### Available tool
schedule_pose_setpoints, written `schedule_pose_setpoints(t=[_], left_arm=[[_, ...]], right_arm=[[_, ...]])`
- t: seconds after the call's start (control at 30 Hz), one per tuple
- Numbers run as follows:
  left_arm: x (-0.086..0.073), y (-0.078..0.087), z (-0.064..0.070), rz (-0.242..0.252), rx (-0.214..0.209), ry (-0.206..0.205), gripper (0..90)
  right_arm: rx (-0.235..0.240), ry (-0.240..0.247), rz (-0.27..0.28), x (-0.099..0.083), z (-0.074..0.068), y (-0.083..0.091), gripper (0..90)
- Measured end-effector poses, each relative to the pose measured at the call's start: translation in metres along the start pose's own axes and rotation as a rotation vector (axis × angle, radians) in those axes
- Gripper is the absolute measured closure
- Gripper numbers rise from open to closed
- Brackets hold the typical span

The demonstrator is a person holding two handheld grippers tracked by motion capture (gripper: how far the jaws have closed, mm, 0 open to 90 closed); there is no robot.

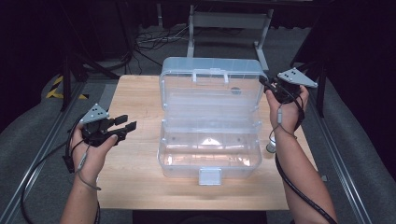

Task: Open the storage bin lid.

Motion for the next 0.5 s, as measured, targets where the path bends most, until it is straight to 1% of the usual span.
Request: schedule_pose_setpoints(t=[0.1,0.23,0.4,0.5], left_arm=[[-0.003,-0.004,-0.002,-0.009,-0.012,0.004,52.9],[-0.005,-0.008,-0.003,-0.028,-0.009,-0.008,52.9],[-0.006,-0.009,-0.004,-0.04,-0.008,-0.002,52.7],[-0.007,-0.009,-0.005,-0.053,-0.018,0.007,53.7]], right_arm=[[0.008,-0.011,-0.014,0.002,0.003,-0.004,79.7],[0.013,-0.02,-0.036,0.004,0.007,-0.009,80.1],[0.018,-0.033,-0.041,0.005,0.011,-0.016,81.0],[0.019,-0.041,-0.046,0.005,0.013,-0.021,81.3]])
Point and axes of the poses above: each handheld gripper's, and its own axes: y roughly backward along the jaws, x roughly out of its top, z roughly to its right, the point moved 1 cm from there along -y, roughly forward along the jaws, and after that the axes turned 8 degrees about x, right-handed, at the moved point
